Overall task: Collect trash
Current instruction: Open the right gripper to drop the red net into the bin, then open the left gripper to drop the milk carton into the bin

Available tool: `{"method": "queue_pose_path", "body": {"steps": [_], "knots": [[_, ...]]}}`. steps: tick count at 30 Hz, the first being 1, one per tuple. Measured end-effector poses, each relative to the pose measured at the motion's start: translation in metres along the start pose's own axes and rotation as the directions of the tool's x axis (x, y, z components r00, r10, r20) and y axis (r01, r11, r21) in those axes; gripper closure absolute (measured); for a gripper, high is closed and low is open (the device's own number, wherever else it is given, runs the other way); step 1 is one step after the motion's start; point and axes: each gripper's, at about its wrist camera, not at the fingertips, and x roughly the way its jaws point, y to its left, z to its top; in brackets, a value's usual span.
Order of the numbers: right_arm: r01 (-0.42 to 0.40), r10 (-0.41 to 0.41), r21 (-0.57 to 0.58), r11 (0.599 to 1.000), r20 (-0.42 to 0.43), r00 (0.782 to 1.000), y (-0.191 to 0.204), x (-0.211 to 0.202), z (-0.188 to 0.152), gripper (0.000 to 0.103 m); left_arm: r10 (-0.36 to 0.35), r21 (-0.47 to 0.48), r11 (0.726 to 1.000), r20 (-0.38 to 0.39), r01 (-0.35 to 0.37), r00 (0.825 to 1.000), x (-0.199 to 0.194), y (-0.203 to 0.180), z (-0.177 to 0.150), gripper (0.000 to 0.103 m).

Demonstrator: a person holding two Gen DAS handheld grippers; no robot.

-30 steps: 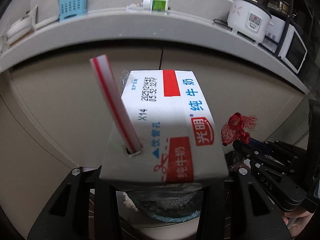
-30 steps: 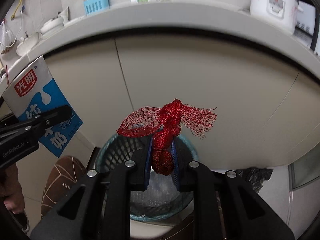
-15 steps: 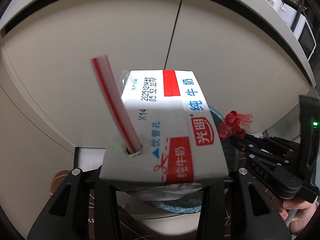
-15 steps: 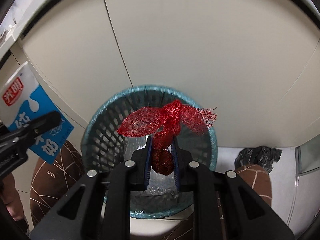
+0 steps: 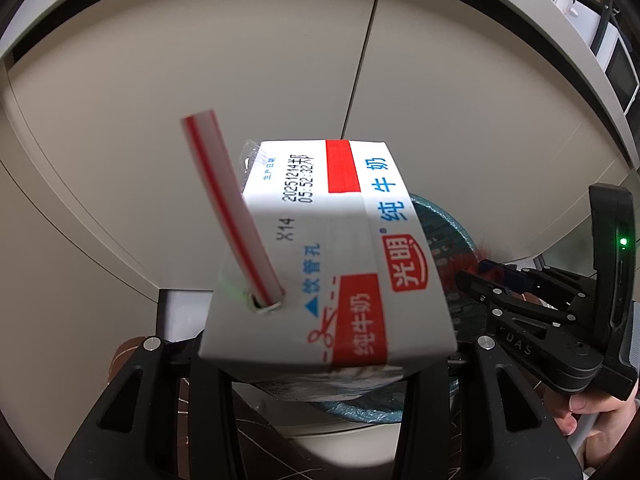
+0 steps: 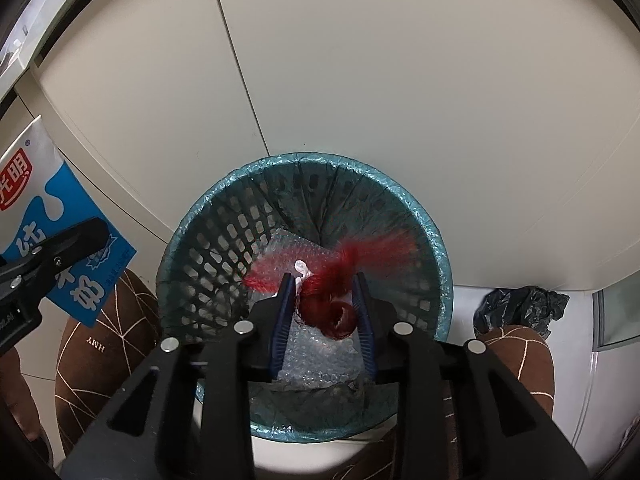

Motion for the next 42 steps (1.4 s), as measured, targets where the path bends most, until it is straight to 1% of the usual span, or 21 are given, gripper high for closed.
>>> {"method": "queue_pose_path", "body": {"steps": [2, 4, 5, 7, 9, 11, 12, 13, 14, 16, 20, 26, 33, 34, 35, 36, 38, 40, 41, 42], "knots": [[-0.006, 0.006, 0.004, 1.000, 0.000, 1.000, -0.001, -0.002, 0.001, 0.071, 0.002, 0.001, 1.000, -0.002, -0.002, 1.000, -0.001, -0.002, 0.000, 0.062], [-0.013, 0.013, 0.012, 1.000, 0.010, 1.000, -0.003, -0.006, -0.001, 0.058, 0.002, 0.004, 1.000, -0.004, -0.002, 1.000, -0.001, -0.005, 0.001, 0.062], [-0.014, 0.014, 0.012, 1.000, 0.015, 1.000, -0.004, -0.008, -0.002, 0.056, 0.003, 0.005, 1.000, -0.005, -0.003, 1.000, 0.000, -0.006, 0.001, 0.062], [-0.011, 0.011, 0.006, 1.000, 0.020, 1.000, -0.005, -0.011, -0.003, 0.047, 0.004, 0.008, 1.000, -0.007, -0.004, 1.000, 0.002, -0.009, 0.001, 0.062], [-0.016, 0.016, 0.008, 1.000, 0.024, 1.000, -0.007, -0.014, -0.004, 0.040, 0.002, 0.009, 1.000, -0.011, -0.002, 1.000, 0.004, -0.008, 0.002, 0.062], [-0.011, 0.011, 0.010, 1.000, 0.031, 0.999, -0.009, -0.017, -0.005, 0.036, 0.000, 0.015, 1.000, -0.014, 0.001, 1.000, 0.006, -0.011, 0.003, 0.062], [-0.008, 0.008, 0.012, 1.000, 0.033, 0.999, -0.010, -0.018, -0.006, 0.030, -0.001, 0.018, 1.000, -0.016, 0.001, 1.000, 0.008, -0.013, 0.004, 0.062], [-0.005, 0.005, 0.015, 1.000, 0.036, 0.999, -0.012, -0.020, -0.005, 0.027, -0.003, 0.022, 1.000, -0.019, 0.004, 1.000, 0.009, -0.016, 0.006, 0.062], [-0.003, 0.002, 0.017, 1.000, 0.040, 0.999, -0.014, -0.022, -0.006, 0.027, -0.005, 0.025, 1.000, -0.021, 0.006, 1.000, 0.011, -0.017, 0.008, 0.062], [0.015, -0.016, 0.026, 1.000, 0.046, 0.999, -0.019, -0.026, -0.005, 0.023, -0.010, 0.039, 0.999, -0.026, 0.011, 1.000, 0.015, -0.024, 0.011, 0.062], [0.043, -0.046, 0.051, 0.998, 0.060, 0.997, -0.032, -0.036, -0.005, 0.019, -0.024, 0.063, 0.998, -0.042, 0.026, 0.999, 0.025, -0.036, 0.014, 0.062], [0.064, -0.071, 0.099, 0.993, 0.072, 0.995, -0.053, -0.048, -0.005, 0.018, -0.042, 0.100, 0.994, -0.068, 0.049, 0.997, 0.040, -0.054, 0.019, 0.062], [0.081, -0.092, 0.127, 0.989, 0.081, 0.992, -0.069, -0.058, -0.006, 0.018, -0.034, 0.119, 0.992, -0.092, 0.045, 0.995, 0.052, -0.062, 0.025, 0.059], [0.081, -0.092, 0.130, 0.988, 0.082, 0.992, -0.070, -0.059, -0.005, 0.018, -0.030, 0.120, 0.992, -0.090, 0.041, 0.995, 0.053, -0.064, 0.025, 0.051], [0.081, -0.093, 0.132, 0.988, 0.083, 0.992, -0.071, -0.060, -0.005, 0.018, -0.024, 0.119, 0.992, -0.084, 0.034, 0.996, 0.053, -0.064, 0.026, 0.045], [0.082, -0.094, 0.133, 0.988, 0.084, 0.992, -0.070, -0.060, -0.004, 0.018, -0.018, 0.120, 0.992, -0.077, 0.027, 0.997, 0.051, -0.061, 0.026, 0.043], [0.080, -0.092, 0.135, 0.988, 0.085, 0.992, -0.070, -0.060, -0.003, 0.018, 0.006, 0.122, 0.992, -0.069, 0.002, 0.998, 0.049, -0.058, 0.027, 0.031], [0.078, -0.090, 0.133, 0.988, 0.089, 0.992, -0.069, -0.062, -0.001, 0.018, 0.012, 0.116, 0.993, -0.060, -0.005, 0.998, 0.047, -0.057, 0.023, 0.030], [0.077, -0.090, 0.131, 0.988, 0.092, 0.992, -0.068, -0.063, -0.001, 0.018, 0.014, 0.111, 0.994, -0.058, -0.007, 0.998, 0.045, -0.056, 0.029, 0.028], [0.076, -0.089, 0.130, 0.989, 0.095, 0.992, -0.068, -0.065, 0.000, 0.018, 0.016, 0.106, 0.994, -0.056, -0.010, 0.998, 0.043, -0.054, 0.027, 0.025]]}}
